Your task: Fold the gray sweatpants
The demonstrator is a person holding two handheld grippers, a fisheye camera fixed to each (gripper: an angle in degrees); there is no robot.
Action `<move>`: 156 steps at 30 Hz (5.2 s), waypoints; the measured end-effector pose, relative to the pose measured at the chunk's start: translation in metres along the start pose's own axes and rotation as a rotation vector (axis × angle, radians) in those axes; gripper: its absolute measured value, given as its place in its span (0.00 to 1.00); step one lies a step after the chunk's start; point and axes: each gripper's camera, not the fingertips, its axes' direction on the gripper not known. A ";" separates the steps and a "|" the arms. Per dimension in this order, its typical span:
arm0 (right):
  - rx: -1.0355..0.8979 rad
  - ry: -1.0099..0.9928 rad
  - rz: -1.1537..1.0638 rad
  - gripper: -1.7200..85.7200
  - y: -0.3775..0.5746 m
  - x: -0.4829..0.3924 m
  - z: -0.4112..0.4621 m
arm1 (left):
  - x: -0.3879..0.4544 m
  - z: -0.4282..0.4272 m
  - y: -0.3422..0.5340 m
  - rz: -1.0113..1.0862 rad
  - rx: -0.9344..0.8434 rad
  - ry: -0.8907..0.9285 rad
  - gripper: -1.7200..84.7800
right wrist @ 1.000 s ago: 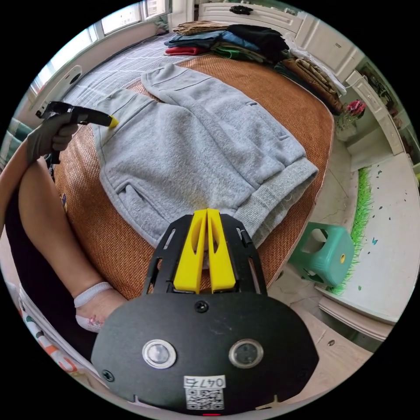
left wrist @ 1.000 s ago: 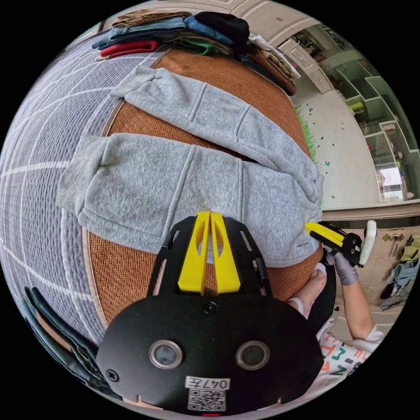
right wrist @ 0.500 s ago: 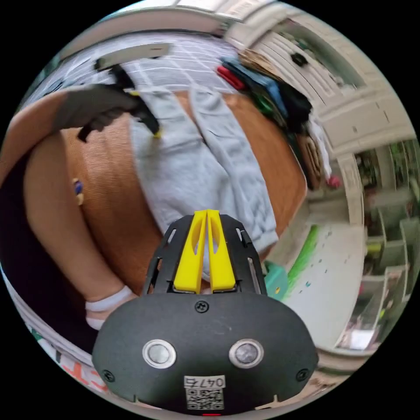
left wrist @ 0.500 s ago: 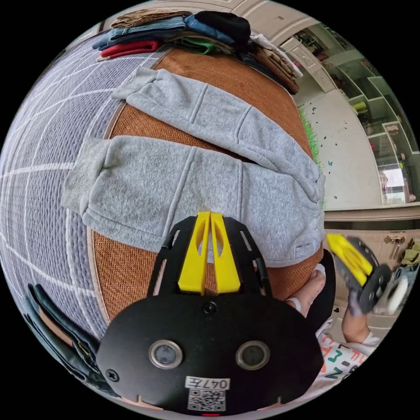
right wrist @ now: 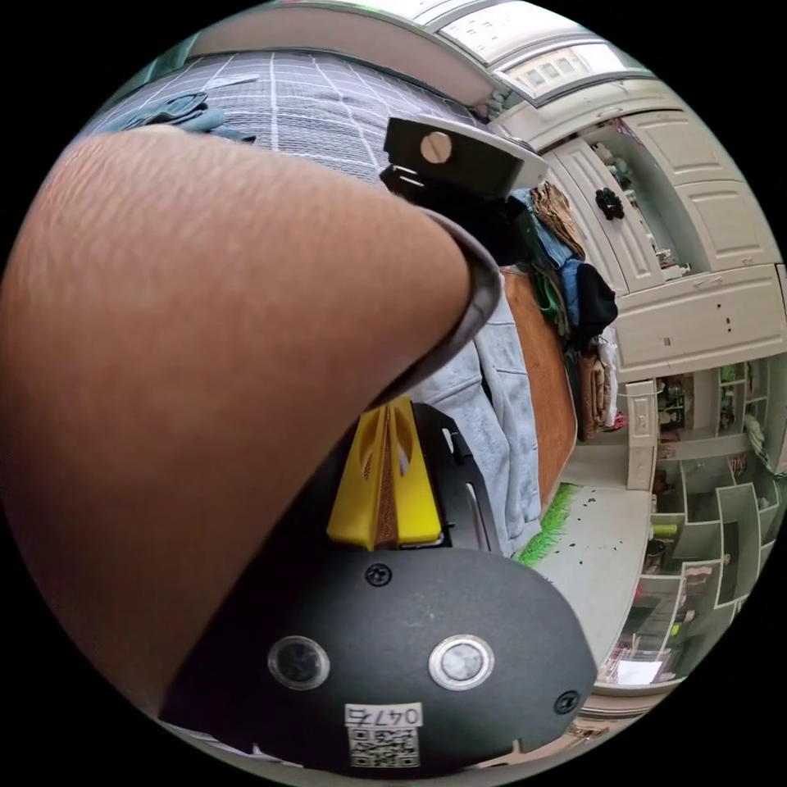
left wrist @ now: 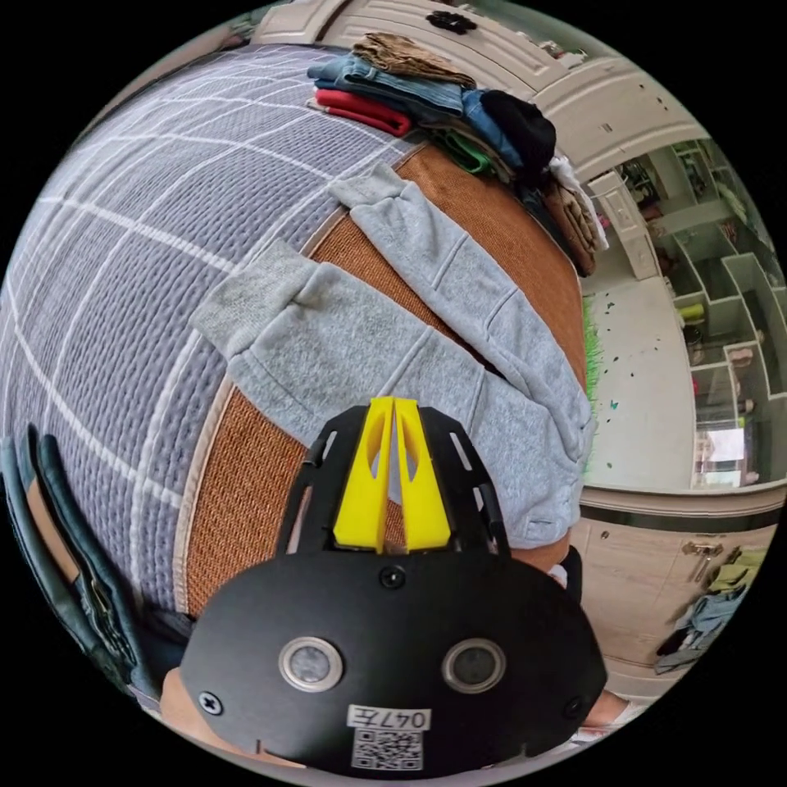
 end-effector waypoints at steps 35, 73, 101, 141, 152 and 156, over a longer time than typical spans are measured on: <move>0.177 -0.137 0.129 0.05 0.173 0.153 -0.024 | -0.137 -0.059 0.077 -0.215 0.185 0.076 0.20; 0.242 -0.924 0.552 0.04 0.437 0.539 0.067 | 0.198 -0.059 -0.157 0.020 0.183 -0.251 0.02; -0.048 -0.427 0.823 0.04 0.357 0.544 0.087 | 0.054 0.019 -0.138 0.098 -0.010 0.066 0.18; 0.265 -0.903 0.358 0.03 0.273 0.442 0.017 | -0.150 0.010 -0.075 -0.158 0.205 0.578 0.09; 0.226 -0.661 0.503 0.01 0.183 0.494 0.055 | -0.040 -0.118 -0.030 0.178 0.251 0.538 0.08; -0.010 -0.640 0.517 0.01 0.137 0.479 0.138 | 0.006 -0.147 -0.026 0.268 0.222 0.526 0.08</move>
